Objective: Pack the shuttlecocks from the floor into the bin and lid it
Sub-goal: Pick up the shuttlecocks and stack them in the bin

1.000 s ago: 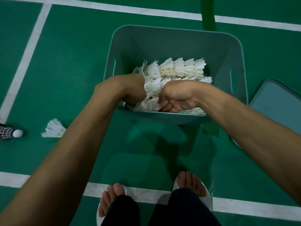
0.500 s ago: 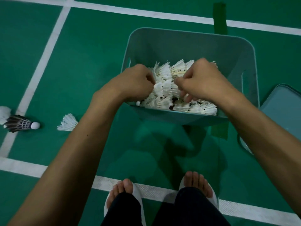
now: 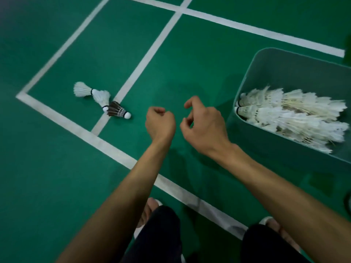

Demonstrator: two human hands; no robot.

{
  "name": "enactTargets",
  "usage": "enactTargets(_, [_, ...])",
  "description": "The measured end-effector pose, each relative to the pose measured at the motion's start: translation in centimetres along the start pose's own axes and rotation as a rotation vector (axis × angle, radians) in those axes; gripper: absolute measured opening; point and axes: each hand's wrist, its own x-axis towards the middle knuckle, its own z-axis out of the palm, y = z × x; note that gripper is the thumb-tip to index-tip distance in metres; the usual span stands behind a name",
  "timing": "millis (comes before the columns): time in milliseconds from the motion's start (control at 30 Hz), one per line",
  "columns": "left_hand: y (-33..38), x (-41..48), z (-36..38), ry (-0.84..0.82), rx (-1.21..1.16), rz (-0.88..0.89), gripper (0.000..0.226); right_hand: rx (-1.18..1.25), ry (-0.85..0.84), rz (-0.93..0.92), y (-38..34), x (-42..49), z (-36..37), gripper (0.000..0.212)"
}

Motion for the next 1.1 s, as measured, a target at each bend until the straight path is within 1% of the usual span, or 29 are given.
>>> enactTargets(67, [-2.7,1.1,-1.4,0.082,-0.023,-0.141,0.024,-0.109,-0.145,-0.030,-0.7,0.2,3.4,0.031])
enactTargets(100, [-3.7,1.9,-2.2,0.128,-0.040,-0.197,0.030,-0.152,-0.197,-0.022,-1.0,0.4,4.9,0.033])
enactTargets(133, [-4.5,3.0,-3.2,0.181,-0.045,-0.247,0.037,-0.180,-0.237,0.006,-1.4,0.9,6.3,0.040])
enactTargets(200, [-5.5,6.0,-5.1,0.280,-0.014,-0.333,0.056,-0.197,-0.302,0.089,-2.0,2.2,8.8,0.069])
enactTargets(233, [-5.8,7.9,-5.9,0.306,0.004,-0.363,0.072,-0.201,-0.332,0.121,-2.2,3.0,9.9,0.086])
enactTargets(267, [-5.9,9.8,-6.6,0.321,0.029,-0.379,0.089,-0.216,-0.366,0.129,-2.4,3.8,11.0,0.098])
enactTargets(300, [-6.0,11.7,-7.2,0.331,0.062,-0.378,0.101,-0.241,-0.400,0.113,-2.5,4.6,12.0,0.106])
enactTargets(367, [-6.1,14.9,-7.9,0.350,0.145,-0.297,0.110,-0.269,-0.429,0.055,-2.6,6.0,13.6,0.106])
enactTargets(467, [-6.0,18.2,-7.7,0.289,0.294,-0.137,0.124,-0.297,-0.377,-0.045,-2.7,7.7,15.6,0.092])
enactTargets(567, [-5.4,20.1,-6.9,0.243,0.426,-0.079,0.132,-0.223,-0.347,0.005,-3.0,10.0,16.3,0.085])
enactTargets(633, [-5.1,21.4,-6.8,0.216,0.441,-0.071,0.132,-0.155,-0.320,0.063,-3.2,11.8,16.8,0.084])
enactTargets(700, [-4.9,22.5,-6.9,0.205,0.418,-0.044,0.123,-0.115,-0.307,0.113,-3.3,13.6,17.0,0.082])
enactTargets(767, [-5.0,23.2,-7.6,0.215,0.436,0.014,0.103,-0.088,-0.298,0.160,-3.3,15.0,17.1,0.079])
enactTargets(833, [-5.0,23.6,-8.8,0.207,0.439,0.008,0.079,-0.081,-0.309,0.186,-3.2,15.5,17.2,0.080])
enactTargets(900, [-4.9,24.4,-10.4,0.257,0.421,-0.003,0.057,-0.070,-0.323,0.204,-3.0,15.4,17.3,0.080])
enactTargets(933, [-4.9,24.9,-11.2,0.290,0.415,0.007,0.050,-0.064,-0.322,0.214,-2.9,15.3,17.4,0.080])
enactTargets(1000, [-4.6,26.1,-12.7,0.315,0.401,0.026,0.046,-0.054,-0.314,0.225,-2.8,15.1,17.5,0.079])
enactTargets(1100, [-4.0,28.0,-14.4,0.290,0.393,0.080,0.046,-0.027,-0.304,0.242,-2.8,14.9,17.4,0.077])
